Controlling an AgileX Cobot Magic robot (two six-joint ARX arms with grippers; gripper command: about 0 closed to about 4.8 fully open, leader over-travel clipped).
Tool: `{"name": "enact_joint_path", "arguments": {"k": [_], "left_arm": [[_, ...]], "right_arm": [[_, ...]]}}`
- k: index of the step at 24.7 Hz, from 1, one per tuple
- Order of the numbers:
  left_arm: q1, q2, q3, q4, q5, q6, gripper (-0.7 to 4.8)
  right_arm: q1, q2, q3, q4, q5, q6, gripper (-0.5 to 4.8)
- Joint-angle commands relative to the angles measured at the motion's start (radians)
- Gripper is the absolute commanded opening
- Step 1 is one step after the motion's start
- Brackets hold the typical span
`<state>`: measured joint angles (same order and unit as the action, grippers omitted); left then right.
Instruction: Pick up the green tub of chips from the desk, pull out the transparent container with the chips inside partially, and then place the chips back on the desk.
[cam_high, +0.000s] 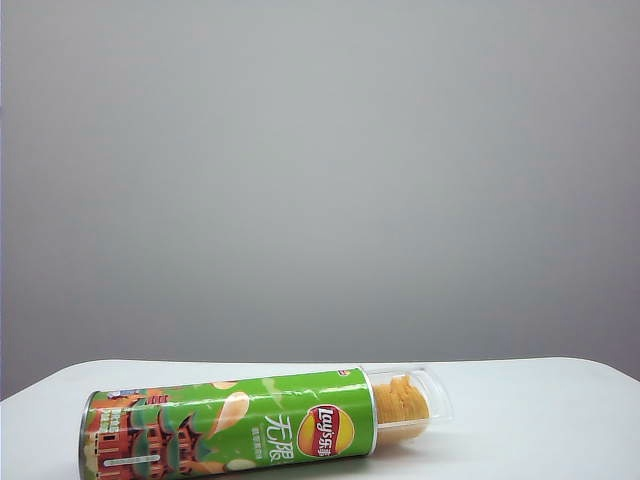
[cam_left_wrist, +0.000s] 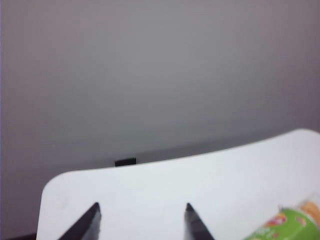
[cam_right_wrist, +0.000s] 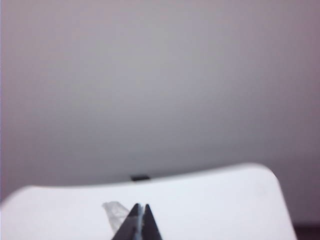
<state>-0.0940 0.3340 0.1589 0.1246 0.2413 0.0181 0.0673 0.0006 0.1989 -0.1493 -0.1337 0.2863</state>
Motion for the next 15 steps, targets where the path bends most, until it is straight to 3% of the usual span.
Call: {"name": "enact_joint_path", "arguments": {"k": [1,6,8,15], "left_arm": [[0.000,0.001,-0.035,0.010,-0.063,0.000,1.77],[0.000,0.000,-0.155,0.079,-0.084,-0.063,1.76],[0.001,0.000,-0.153,0.044,-0.091,-0.058,1.68],[0.001,0.000,-0.153,0.010,-0.084,0.006,0.01]], "right_arm": [[0.001,-0.001,-0.059,0.010,0.093,0.002,-0.05],[0.001,-0.001,-0.159,0.058,0.169,-0.029,-0.05],[0.000,-0.001,-0.192,0.061,0.175,-0.060,-0.05],[-0.002,0.001,-0.198,0.028,0.223,-0.085,-0.05]]}}
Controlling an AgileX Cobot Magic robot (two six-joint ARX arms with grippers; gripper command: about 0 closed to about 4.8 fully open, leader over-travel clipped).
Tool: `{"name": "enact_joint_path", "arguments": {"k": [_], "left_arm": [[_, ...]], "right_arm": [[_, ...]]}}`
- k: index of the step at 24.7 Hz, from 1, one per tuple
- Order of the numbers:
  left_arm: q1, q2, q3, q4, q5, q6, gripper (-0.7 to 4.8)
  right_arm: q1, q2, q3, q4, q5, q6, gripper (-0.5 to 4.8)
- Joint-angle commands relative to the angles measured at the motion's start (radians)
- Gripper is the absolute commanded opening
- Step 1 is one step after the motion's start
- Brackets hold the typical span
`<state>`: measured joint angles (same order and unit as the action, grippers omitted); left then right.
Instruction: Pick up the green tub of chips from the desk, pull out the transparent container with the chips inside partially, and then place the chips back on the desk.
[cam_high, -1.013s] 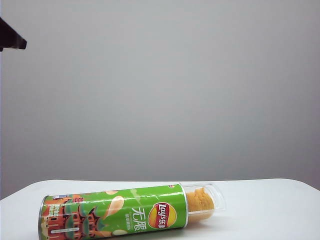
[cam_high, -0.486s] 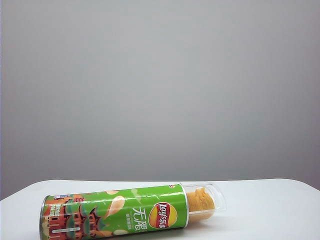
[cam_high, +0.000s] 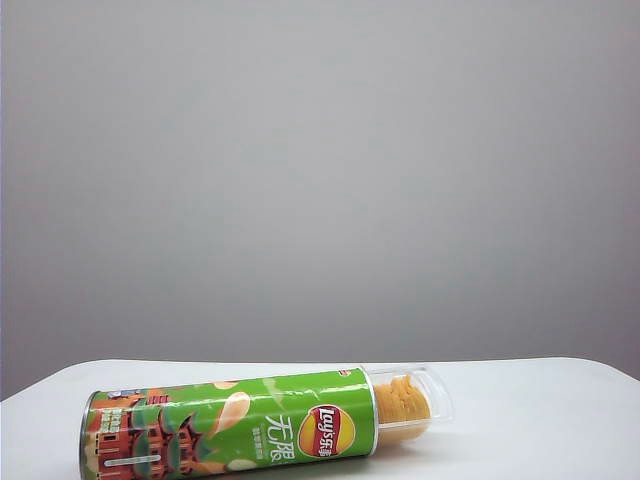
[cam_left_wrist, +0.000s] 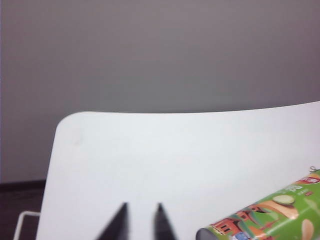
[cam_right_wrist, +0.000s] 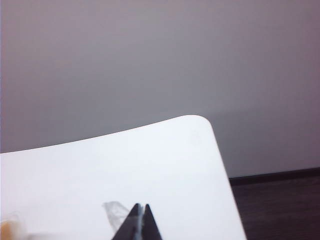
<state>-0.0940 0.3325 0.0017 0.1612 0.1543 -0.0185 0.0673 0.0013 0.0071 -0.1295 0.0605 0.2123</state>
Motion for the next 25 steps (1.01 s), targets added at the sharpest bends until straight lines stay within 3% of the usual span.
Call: {"name": "enact_joint_path", "arguments": {"k": [1,8,14,17,25], "left_arm": [[0.001,0.002,0.004,-0.046,-0.002,0.057,-0.03],[0.001,0.002,0.004,-0.188,-0.019,0.115,-0.03],[0.000,0.001,0.004,-0.191,0.020,0.093,-0.03],[0.001,-0.007,0.004,-0.115,0.212,0.062,-0.03],[0.001,-0.140,0.004,-0.086,0.112,0.009,-0.03]], "right_arm": [[-0.002,0.000,-0.006,-0.002,0.043,-0.011,-0.05],[-0.001,0.004,-0.006,-0.046,0.068,-0.006,-0.05],[-0.001,0.003,-0.006,-0.046,0.027,0.016,-0.05],[0.001,0.002,-0.006,-0.051,-0.069,0.026,-0.05],[0.001,0.000,-0.006,-0.046,-0.063,0.031,-0.05]]}}
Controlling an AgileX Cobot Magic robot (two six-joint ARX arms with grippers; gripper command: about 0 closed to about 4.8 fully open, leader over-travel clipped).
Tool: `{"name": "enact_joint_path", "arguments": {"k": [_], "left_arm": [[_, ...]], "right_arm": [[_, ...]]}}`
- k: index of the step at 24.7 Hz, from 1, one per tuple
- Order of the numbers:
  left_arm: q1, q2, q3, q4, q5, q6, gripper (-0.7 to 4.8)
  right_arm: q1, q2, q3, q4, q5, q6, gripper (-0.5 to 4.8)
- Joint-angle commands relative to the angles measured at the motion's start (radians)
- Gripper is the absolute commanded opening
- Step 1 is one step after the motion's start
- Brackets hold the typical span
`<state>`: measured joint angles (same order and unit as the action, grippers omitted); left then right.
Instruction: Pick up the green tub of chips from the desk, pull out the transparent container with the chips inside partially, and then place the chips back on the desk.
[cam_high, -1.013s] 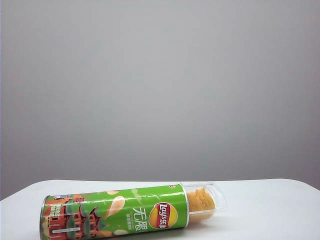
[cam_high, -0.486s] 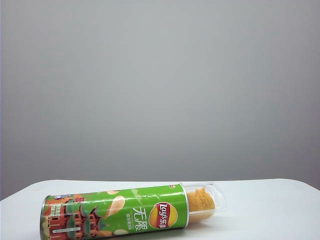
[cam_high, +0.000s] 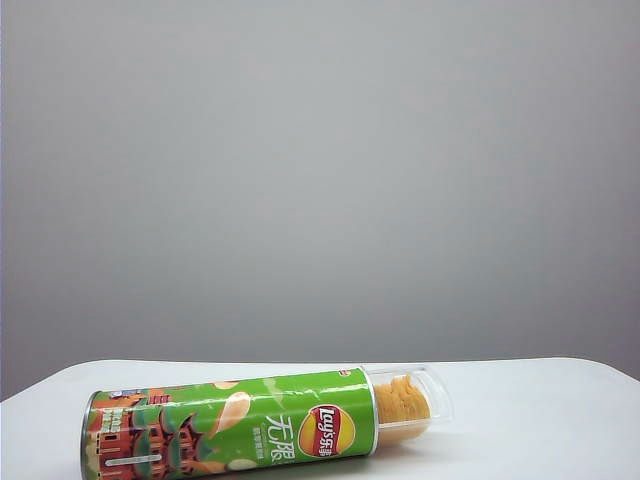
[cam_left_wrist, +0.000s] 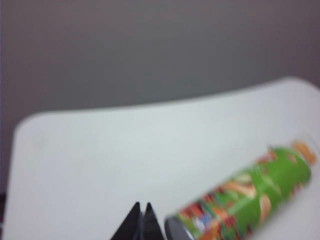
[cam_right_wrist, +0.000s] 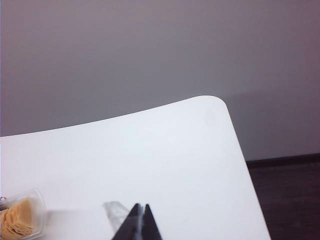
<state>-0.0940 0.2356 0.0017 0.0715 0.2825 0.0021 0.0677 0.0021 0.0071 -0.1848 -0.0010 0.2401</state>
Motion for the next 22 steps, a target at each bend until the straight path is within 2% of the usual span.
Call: {"name": "enact_joint_path", "arguments": {"k": [1,7,13,14,17,22], "left_arm": [[0.001,-0.065,0.004,-0.007,-0.022,-0.013,-0.03],[0.001,-0.242,0.005,-0.127,-0.098,-0.018,-0.03],[0.006,-0.235,0.005,-0.175,-0.170,-0.021,-0.03],[0.006,-0.235,0.005,-0.198,-0.176,-0.051,-0.03],[0.007,-0.235,0.005,-0.245,-0.177,-0.061,-0.02],[0.007,-0.235,0.005,-0.243,-0.174,-0.062,-0.02]], "right_arm": [[0.000,-0.001,-0.006,0.009,-0.002,0.003,-0.05],[0.000,-0.001,-0.006,0.011,0.002,0.003,-0.05],[-0.002,-0.003,-0.006,0.013,0.008,0.002,-0.05],[-0.002,-0.003,-0.006,0.009,0.005,0.002,-0.05],[-0.002,-0.003,-0.006,0.003,0.002,-0.001,-0.05],[-0.002,-0.002,-0.006,0.003,0.002,-0.005,-0.05]]}}
